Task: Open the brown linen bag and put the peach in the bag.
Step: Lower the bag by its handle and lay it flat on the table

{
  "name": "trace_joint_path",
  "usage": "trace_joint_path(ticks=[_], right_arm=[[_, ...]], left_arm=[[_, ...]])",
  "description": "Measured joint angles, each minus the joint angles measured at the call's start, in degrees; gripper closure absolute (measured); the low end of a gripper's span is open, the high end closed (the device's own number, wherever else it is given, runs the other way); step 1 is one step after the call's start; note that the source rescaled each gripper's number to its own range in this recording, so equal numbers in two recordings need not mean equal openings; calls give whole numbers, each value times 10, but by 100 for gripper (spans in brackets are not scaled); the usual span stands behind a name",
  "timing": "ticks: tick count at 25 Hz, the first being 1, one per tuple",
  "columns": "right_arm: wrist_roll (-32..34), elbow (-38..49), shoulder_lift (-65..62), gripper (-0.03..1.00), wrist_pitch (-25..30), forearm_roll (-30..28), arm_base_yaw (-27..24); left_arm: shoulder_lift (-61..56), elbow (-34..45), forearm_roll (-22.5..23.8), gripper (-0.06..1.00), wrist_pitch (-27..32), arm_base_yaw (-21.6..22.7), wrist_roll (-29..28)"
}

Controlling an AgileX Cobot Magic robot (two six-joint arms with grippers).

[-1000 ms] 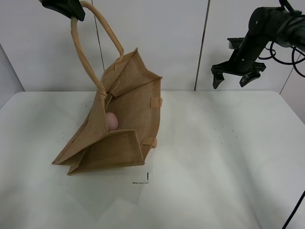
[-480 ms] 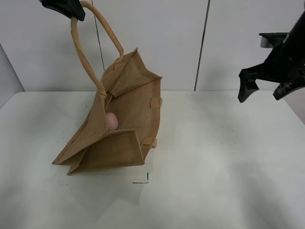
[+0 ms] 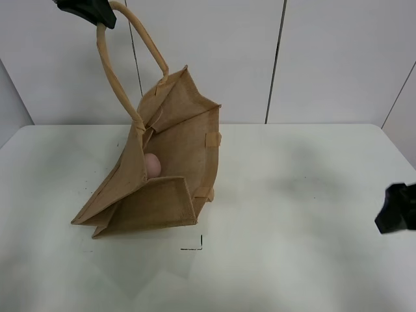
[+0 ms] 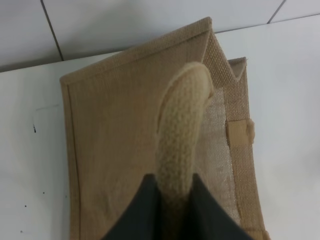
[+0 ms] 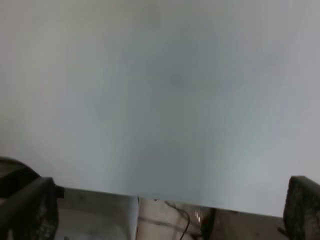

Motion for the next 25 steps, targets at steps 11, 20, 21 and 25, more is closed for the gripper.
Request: trace_joint_path(ticks=[11, 20, 21, 25], right_arm=[[0, 141, -357, -3, -79, -1, 0], [6, 142, -520, -3, -79, -21, 0], [6, 142, -533, -3, -79, -22, 0], [12, 142, -553, -3, -79, -29, 0]], left_arm=[[0, 0, 0, 94, 0, 0, 1], [2, 0, 0, 94, 0, 0, 1], [3, 0, 0, 94, 0, 0, 1], [22, 7, -4, 94, 0, 0, 1]])
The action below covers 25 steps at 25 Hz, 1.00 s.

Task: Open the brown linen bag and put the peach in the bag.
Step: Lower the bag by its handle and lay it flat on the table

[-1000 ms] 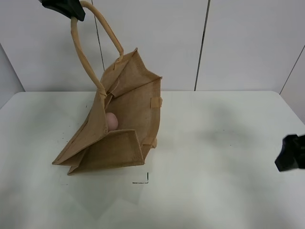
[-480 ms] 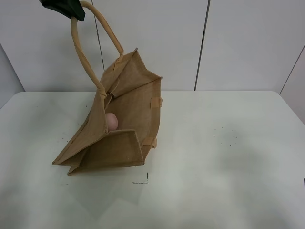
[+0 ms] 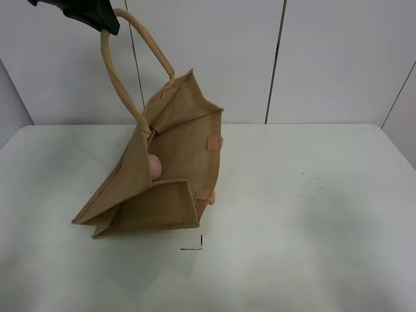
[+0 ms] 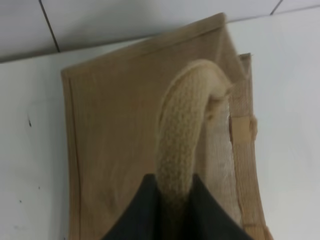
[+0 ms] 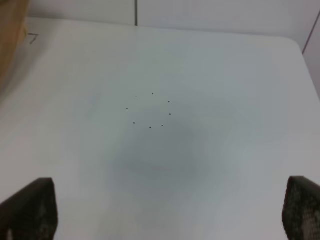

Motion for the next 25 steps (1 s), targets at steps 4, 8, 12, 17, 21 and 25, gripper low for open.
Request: trace_joint_path(ticks=[4, 8, 12, 17, 21, 25], right_arm=[[7, 0, -1, -3, 0, -2, 0], [7, 0, -1, -3, 0, -3, 0], [7, 0, -1, -3, 0, -3, 0], [7, 0, -1, -3, 0, -3, 0], [7, 0, -1, -3, 0, -3, 0], [7, 0, -1, -3, 0, -3, 0]], left_arm=[[38, 13, -13, 94, -1, 0, 0], [95, 15, -16, 94, -3, 0, 0], [152, 15, -16, 94, -4, 0, 0], [225, 15, -45, 94, -5, 0, 7], [269, 19, -66, 94, -6, 0, 18], [280, 25, -70, 81, -13, 0, 39]])
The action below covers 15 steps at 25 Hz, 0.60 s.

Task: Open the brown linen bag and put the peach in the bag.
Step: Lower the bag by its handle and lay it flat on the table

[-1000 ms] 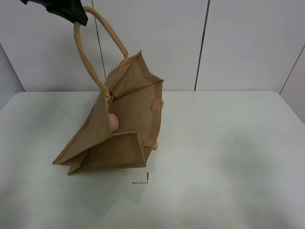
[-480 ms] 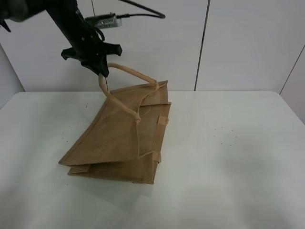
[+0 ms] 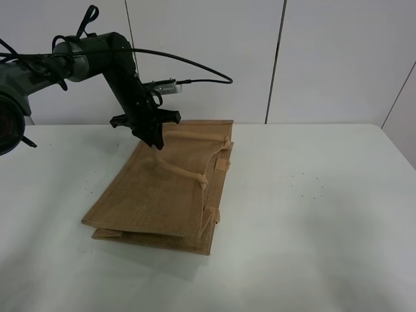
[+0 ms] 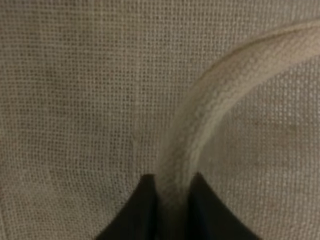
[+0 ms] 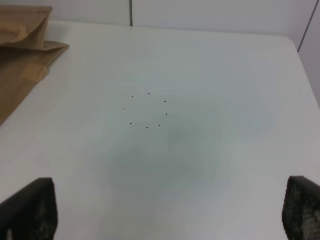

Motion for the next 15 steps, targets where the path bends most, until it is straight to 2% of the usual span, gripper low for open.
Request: trace_joint_path(ticks=[2, 4, 6, 9, 15], right_arm=[[0, 0, 0, -3, 0, 0, 0], [0, 0, 0, -3, 0, 0, 0], [0, 0, 0, -3, 0, 0, 0], [0, 0, 0, -3, 0, 0, 0], [0, 0, 0, -3, 0, 0, 0]], left_arm=[[0, 0, -3, 56, -1, 0, 6], [-1, 0, -5, 24, 1, 0, 6], [-1, 0, -5, 7, 5, 0, 9], [-1, 0, 5, -1, 7, 0, 16], [-1, 0, 89, -4, 8, 16, 12]])
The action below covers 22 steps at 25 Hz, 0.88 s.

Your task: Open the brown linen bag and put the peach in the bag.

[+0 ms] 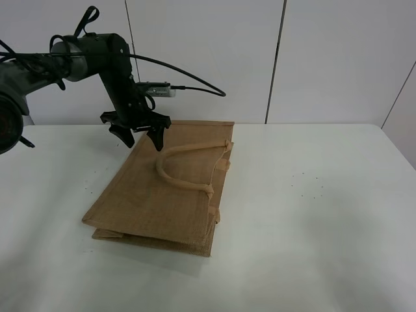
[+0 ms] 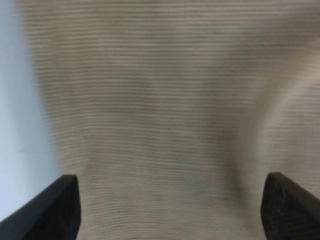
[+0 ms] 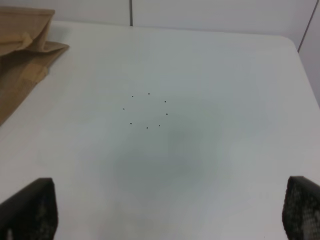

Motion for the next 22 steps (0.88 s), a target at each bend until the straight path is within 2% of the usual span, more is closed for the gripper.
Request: trace_joint_path(ticks=[12, 17, 22], right_arm=[[0, 0, 0, -3, 0, 0, 0], [0, 0, 0, -3, 0, 0, 0], [0, 0, 0, -3, 0, 0, 0]], left_arm=[[0, 0, 12, -4, 1, 138, -8], [-26, 31, 13, -4, 1, 147, -12], [-110, 115, 13, -4, 1, 147, -13]])
